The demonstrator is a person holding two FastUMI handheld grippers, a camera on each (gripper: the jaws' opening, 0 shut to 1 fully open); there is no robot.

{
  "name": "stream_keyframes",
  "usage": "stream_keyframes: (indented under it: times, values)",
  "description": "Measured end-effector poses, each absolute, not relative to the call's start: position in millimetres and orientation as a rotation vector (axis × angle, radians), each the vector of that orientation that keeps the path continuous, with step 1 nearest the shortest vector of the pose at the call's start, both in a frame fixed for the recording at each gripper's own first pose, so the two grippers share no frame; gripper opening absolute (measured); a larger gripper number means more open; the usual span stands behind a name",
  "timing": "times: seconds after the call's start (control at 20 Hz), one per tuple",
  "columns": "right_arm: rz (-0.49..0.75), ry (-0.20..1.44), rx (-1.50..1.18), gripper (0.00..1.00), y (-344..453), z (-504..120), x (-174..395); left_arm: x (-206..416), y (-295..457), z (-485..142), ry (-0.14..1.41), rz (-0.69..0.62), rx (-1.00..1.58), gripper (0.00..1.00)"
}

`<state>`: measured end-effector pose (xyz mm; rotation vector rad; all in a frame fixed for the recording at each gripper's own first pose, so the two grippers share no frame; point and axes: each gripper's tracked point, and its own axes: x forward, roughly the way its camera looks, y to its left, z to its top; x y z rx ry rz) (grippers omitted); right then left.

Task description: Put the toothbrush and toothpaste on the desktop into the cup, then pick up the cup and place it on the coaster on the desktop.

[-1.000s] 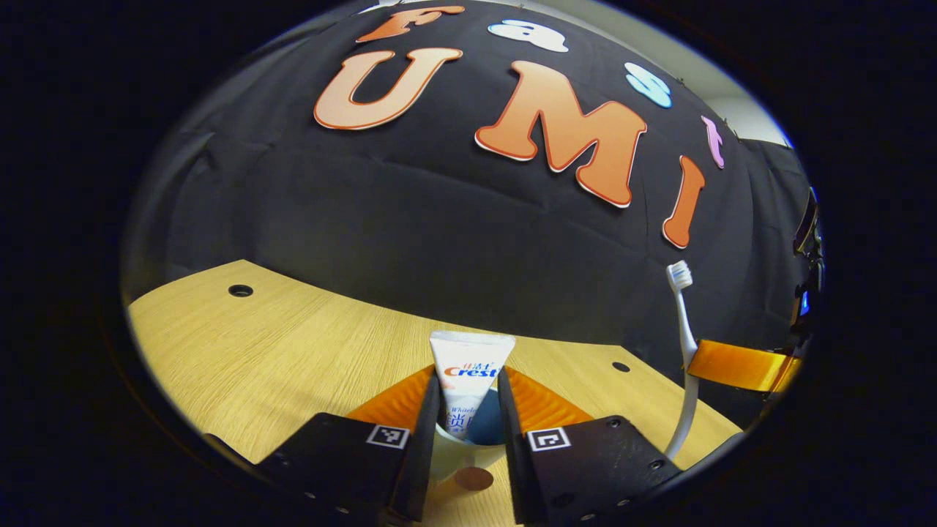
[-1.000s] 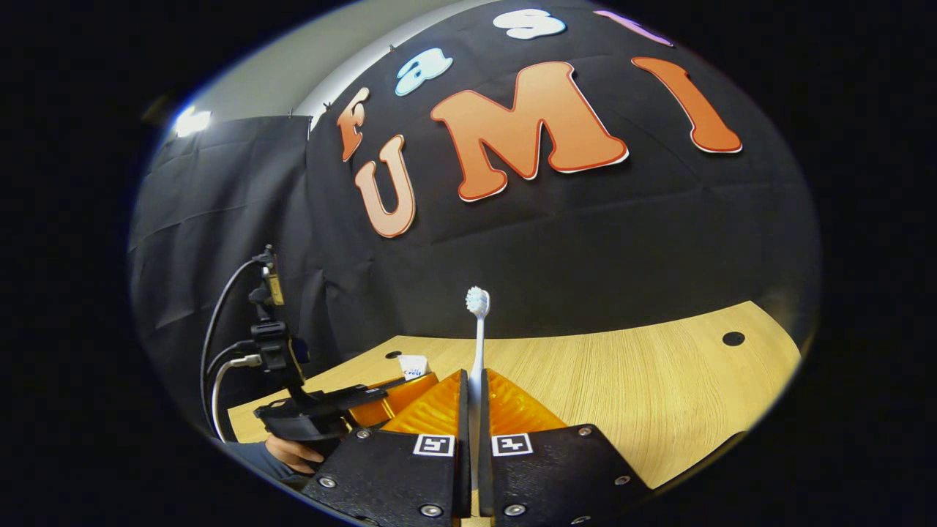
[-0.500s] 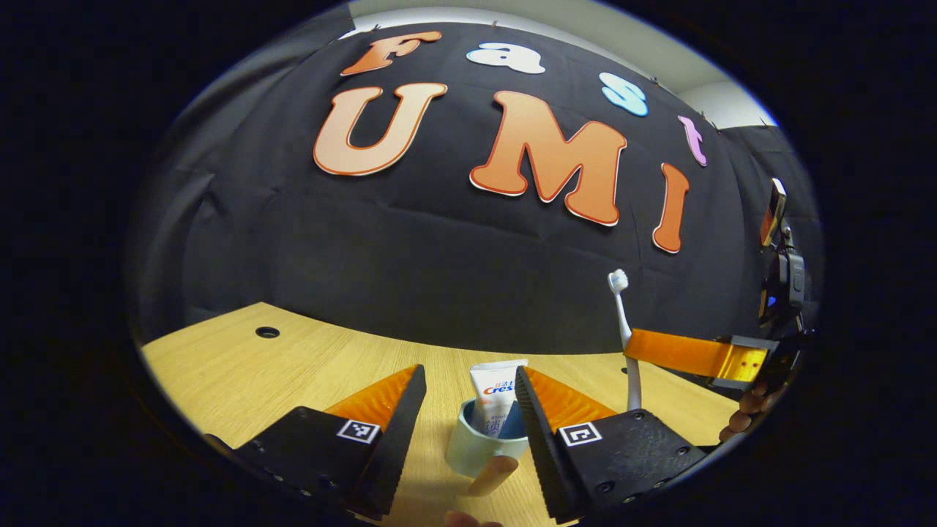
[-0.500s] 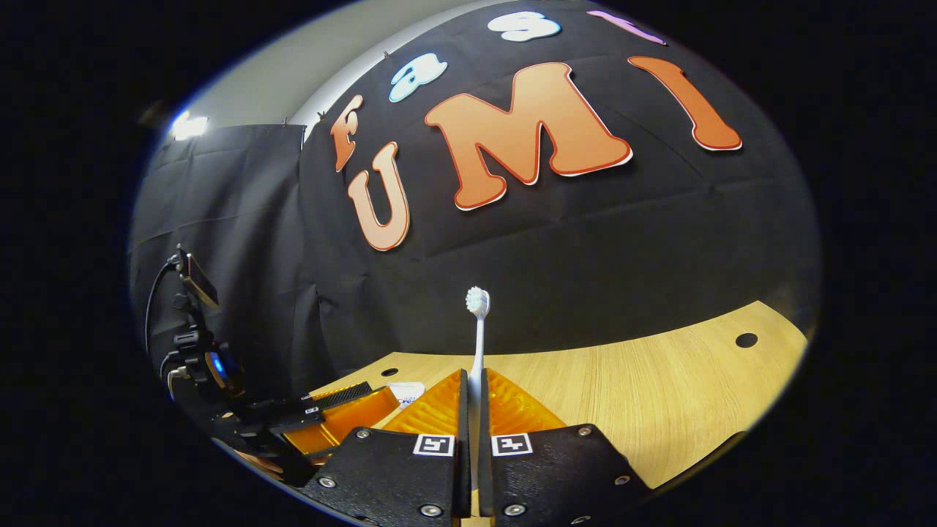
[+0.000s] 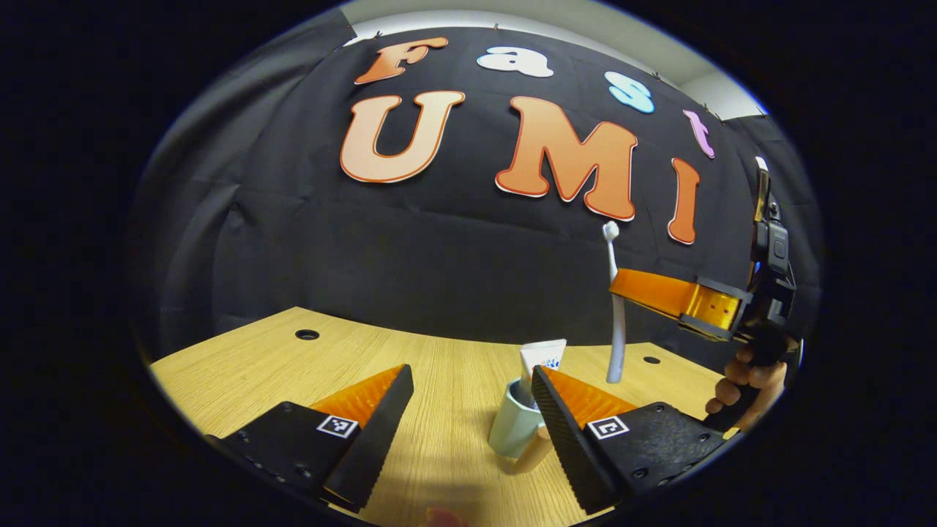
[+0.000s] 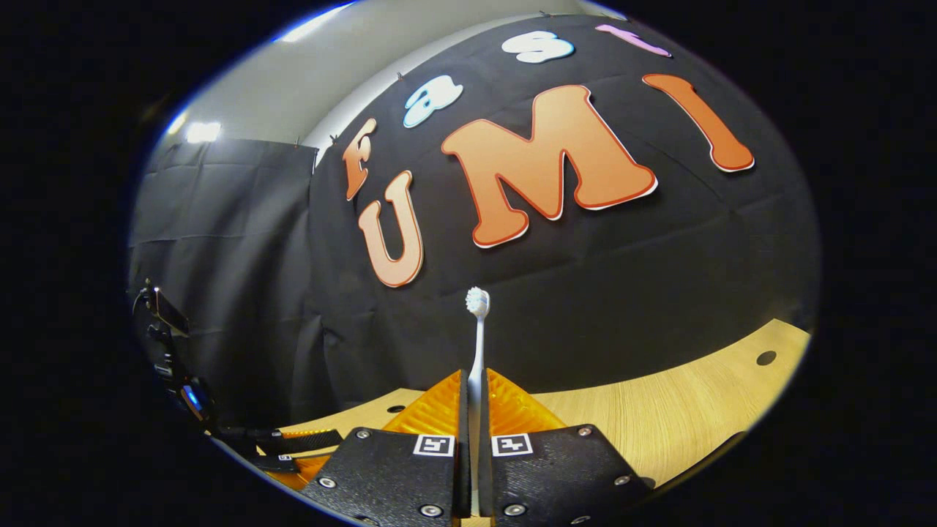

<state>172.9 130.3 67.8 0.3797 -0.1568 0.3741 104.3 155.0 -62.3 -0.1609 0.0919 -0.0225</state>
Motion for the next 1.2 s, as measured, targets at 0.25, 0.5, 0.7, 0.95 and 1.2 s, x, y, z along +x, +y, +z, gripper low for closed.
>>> stream_keyframes:
  times: [0.25, 0.5, 0.7, 0.95, 1.2]
  values:
    - [0.361, -0.155, 0.403, 0.05, 140, 52, 191, 98, 162, -60, 0.074, -0.011, -0.156, 0.98]
    - [0.366, -0.128, 0.426, 0.05, 150, 35, 204, 99, 166, -71, 0.087, 0.001, -0.158, 0.98]
    - [0.367, -0.084, 0.408, 0.05, 157, 18, 208, 101, 164, -81, 0.109, 0.002, -0.169, 0.98]
    - [0.365, -0.055, 0.371, 0.05, 156, 4, 201, 101, 155, -83, 0.115, -0.010, -0.173, 0.98]
    - [0.365, -0.022, 0.360, 0.08, 156, -7, 193, 99, 151, -87, 0.129, -0.013, -0.175, 0.98]
